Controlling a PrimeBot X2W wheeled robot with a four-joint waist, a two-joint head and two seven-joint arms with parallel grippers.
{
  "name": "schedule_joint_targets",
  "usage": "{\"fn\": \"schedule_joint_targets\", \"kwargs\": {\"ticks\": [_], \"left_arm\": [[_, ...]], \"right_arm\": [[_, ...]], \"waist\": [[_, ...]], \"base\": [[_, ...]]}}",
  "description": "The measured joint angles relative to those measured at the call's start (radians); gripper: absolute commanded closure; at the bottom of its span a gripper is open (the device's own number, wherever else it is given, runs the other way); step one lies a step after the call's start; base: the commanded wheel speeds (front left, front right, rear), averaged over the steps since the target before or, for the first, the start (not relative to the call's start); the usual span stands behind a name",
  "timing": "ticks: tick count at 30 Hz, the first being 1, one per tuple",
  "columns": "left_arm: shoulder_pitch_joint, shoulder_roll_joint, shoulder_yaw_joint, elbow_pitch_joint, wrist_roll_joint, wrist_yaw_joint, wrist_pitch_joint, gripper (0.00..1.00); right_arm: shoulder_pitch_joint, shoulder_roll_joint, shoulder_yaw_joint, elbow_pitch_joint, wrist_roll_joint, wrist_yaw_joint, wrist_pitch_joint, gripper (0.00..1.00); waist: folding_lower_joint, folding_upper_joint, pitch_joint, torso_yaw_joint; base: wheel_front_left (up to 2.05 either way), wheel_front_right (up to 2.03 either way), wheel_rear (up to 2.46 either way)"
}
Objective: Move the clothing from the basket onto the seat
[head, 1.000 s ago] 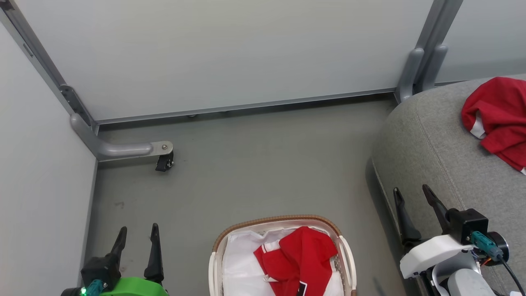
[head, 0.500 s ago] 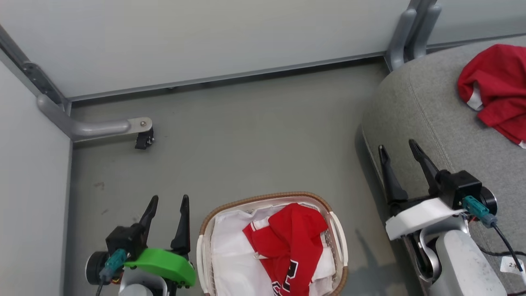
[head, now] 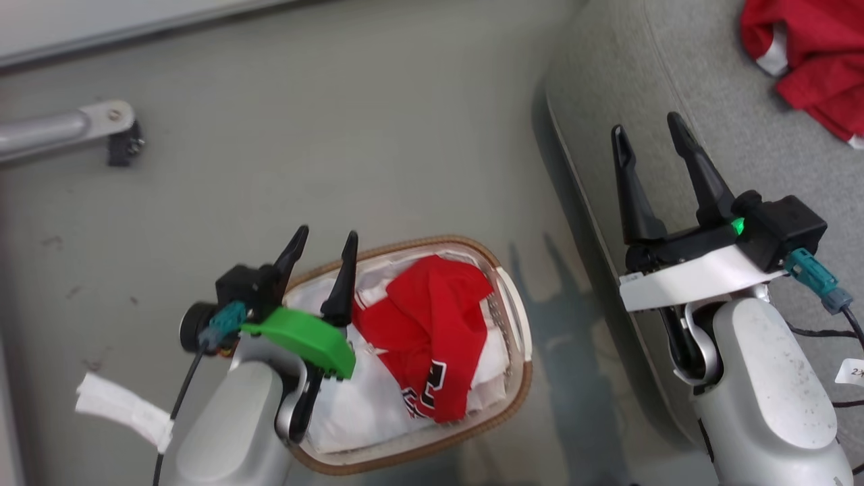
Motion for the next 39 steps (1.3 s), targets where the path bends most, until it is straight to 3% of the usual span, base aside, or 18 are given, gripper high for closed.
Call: {"fn": "schedule_joint_targets", "kwargs": {"ticks": [15,22,39], "left_arm": [[-0.258,0.049,-0.31,0.216,-0.2,0.0,0.0,0.0],[-0.35,0.043,-0.43,0.354,-0.273,0.0,0.0,0.0],[-0.461,-0.011,-0.554,0.616,-0.343,0.0,0.031,0.0]], "right_arm": [[-0.072,0.001,0.016,-0.079,0.031,0.0,0.0,0.0],[-0.077,0.0,0.016,-0.103,0.03,0.0,0.0,0.0],[-0.059,0.001,0.0,-0.109,0.035,0.0,0.0,0.0]], "waist": [[0.0001,0.0,0.27,-0.129],[0.0001,0.0,0.357,-0.18],[0.0001,0.0,0.443,-0.212]], "base": [[0.0,0.0,0.0],[0.0,0.0,0.0],[0.0,0.0,0.0]]}}
